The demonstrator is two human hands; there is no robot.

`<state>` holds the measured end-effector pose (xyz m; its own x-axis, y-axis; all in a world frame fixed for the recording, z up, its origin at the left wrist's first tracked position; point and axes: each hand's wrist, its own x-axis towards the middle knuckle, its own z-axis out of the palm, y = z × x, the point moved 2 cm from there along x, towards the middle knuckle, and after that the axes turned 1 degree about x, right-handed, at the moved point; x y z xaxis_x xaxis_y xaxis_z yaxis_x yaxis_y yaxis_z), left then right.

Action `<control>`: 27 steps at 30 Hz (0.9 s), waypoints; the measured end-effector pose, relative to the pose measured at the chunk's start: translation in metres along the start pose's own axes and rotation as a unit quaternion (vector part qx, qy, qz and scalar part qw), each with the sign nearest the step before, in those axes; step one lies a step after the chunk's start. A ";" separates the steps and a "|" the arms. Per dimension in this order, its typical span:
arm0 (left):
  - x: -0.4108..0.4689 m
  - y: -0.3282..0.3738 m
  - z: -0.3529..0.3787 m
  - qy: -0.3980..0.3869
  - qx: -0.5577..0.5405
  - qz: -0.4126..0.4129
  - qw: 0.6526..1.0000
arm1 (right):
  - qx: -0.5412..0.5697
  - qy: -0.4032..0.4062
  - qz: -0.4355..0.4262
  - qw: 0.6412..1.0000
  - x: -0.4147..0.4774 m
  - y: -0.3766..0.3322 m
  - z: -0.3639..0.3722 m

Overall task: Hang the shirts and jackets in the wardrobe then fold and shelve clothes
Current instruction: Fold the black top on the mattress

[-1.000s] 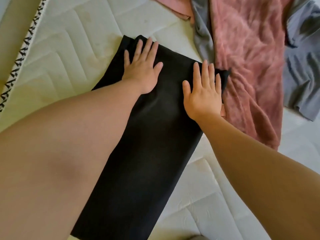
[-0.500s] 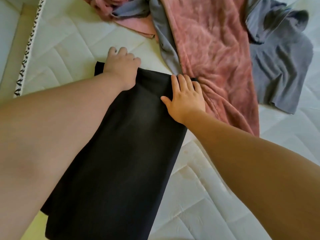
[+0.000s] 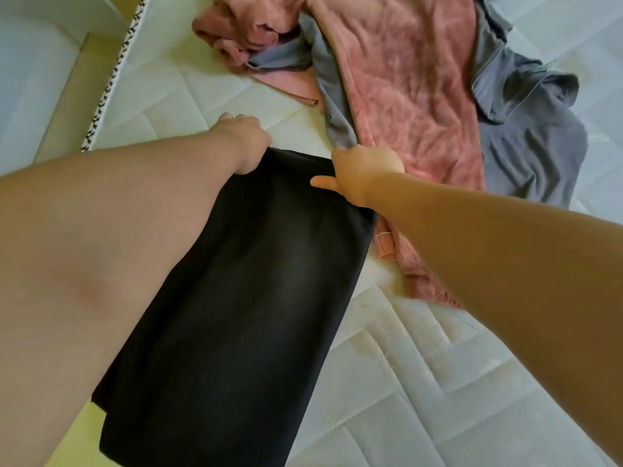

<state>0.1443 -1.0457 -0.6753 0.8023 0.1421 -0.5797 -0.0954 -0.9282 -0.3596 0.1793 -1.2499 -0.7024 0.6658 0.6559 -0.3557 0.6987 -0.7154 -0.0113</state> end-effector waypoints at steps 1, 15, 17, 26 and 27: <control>0.000 0.002 0.001 -0.009 -0.022 -0.009 1.000 | -0.001 0.000 0.001 1.000 0.001 0.002 0.003; -0.179 0.161 0.157 0.190 -0.321 -0.309 0.875 | 0.161 -0.018 -0.005 0.987 0.032 -0.031 0.007; -0.184 0.168 0.175 0.149 -0.326 -0.342 0.869 | 0.159 -0.024 0.005 0.987 0.038 -0.041 0.005; -0.162 0.170 0.202 0.106 -0.360 -0.309 0.874 | 0.108 0.090 -0.119 0.983 -0.047 -0.099 -0.071; -0.164 0.167 0.195 0.104 -0.399 -0.310 0.857 | 0.085 0.093 -0.150 0.981 -0.070 -0.115 -0.078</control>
<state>-0.1187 -1.1566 -0.7828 0.6496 0.7048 -0.2852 0.7528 -0.6487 0.1115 0.0731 -1.1946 -0.6035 0.4845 0.8640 -0.1371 0.8269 -0.5035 -0.2504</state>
